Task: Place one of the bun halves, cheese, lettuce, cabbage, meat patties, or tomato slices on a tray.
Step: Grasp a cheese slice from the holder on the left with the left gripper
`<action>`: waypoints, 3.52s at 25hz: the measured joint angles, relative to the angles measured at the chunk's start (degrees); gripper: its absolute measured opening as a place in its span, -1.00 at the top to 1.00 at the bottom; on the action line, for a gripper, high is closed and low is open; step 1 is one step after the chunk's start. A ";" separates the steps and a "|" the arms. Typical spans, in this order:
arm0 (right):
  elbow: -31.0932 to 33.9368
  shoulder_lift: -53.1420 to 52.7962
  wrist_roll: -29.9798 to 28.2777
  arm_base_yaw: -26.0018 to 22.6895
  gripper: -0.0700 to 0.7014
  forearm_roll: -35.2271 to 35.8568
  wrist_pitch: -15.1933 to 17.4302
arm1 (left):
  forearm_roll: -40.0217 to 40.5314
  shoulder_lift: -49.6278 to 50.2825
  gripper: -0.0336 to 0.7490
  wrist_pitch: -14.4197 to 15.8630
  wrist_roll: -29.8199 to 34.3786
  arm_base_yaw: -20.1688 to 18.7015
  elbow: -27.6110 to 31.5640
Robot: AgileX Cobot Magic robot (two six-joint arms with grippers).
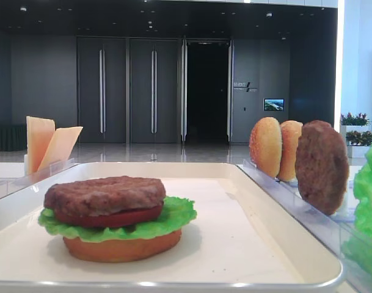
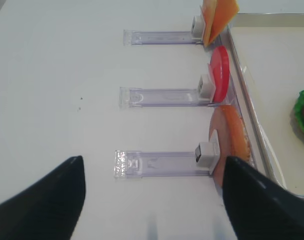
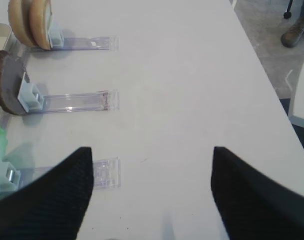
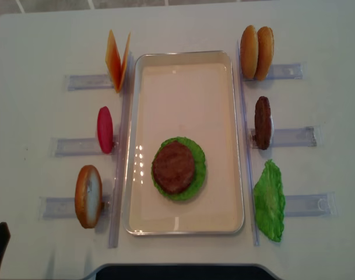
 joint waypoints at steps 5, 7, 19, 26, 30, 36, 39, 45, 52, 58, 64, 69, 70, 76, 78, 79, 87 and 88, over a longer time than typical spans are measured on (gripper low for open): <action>0.00 0.00 0.00 0.00 -0.49 0.00 0.00 | 0.00 0.00 -0.77 0.00 0.00 0.00 0.00; 0.00 0.00 0.00 0.00 -0.49 0.00 0.00 | 0.00 0.00 -0.77 0.00 0.00 0.00 0.00; 0.00 0.00 0.00 0.00 -0.49 0.00 0.00 | 0.00 0.00 -0.77 0.00 0.00 0.00 0.00; 0.00 0.00 0.00 0.00 -0.49 0.00 0.00 | 0.00 0.00 -0.77 0.00 0.00 0.00 0.00; 0.00 0.00 0.00 0.00 -0.49 0.00 0.00 | 0.00 0.13 -0.77 0.00 0.00 0.00 0.00; 0.00 0.00 0.00 0.00 -0.49 0.00 0.00 | 0.00 3.98 -0.77 0.05 -0.54 0.00 -0.07; 0.00 0.00 0.00 0.00 -0.49 0.00 0.00 | 0.00 6.41 -0.77 0.10 -0.85 0.00 -1.27; 0.00 0.00 0.00 0.00 -0.49 0.00 0.00 | 0.00 13.92 -0.77 0.10 -0.90 0.00 -5.89; 0.00 0.00 0.00 0.00 -0.49 0.00 0.00 | 0.00 25.66 -0.77 0.10 -0.90 0.00 -12.17; 0.00 0.00 0.00 0.00 -0.49 0.00 0.00 | 1.01 36.10 -0.77 0.05 -0.90 0.00 -18.42; 0.00 0.00 0.00 0.00 -0.49 0.00 0.00 | 1.14 47.60 -0.77 0.79 -1.08 0.00 -26.86; 0.00 0.00 0.00 0.00 -0.49 0.00 0.00 | 1.20 57.63 -0.77 1.26 -1.29 0.00 -34.39; 0.00 0.00 0.00 0.00 -0.49 0.00 0.00 | 1.25 59.37 -0.77 1.26 -1.35 0.00 -35.58; 0.00 0.00 0.00 0.00 -0.49 0.00 0.00 | 3.33 71.52 -0.77 1.27 -2.64 0.00 -43.45; 0.00 0.00 0.00 0.00 -0.49 0.00 0.00 | 4.04 75.42 -0.77 1.44 -3.55 0.00 -46.34; 0.00 0.00 0.00 0.00 -0.49 0.00 0.00 | 4.27 77.58 -0.77 1.73 -3.87 0.03 -48.07; 0.00 0.00 0.00 0.00 -0.49 0.00 0.00 | 5.30 93.66 -0.77 3.50 -6.46 0.18 -62.71; 0.00 0.00 0.00 0.00 -0.49 0.00 0.00 | 5.66 95.31 -0.77 4.05 -6.67 0.18 -64.89</action>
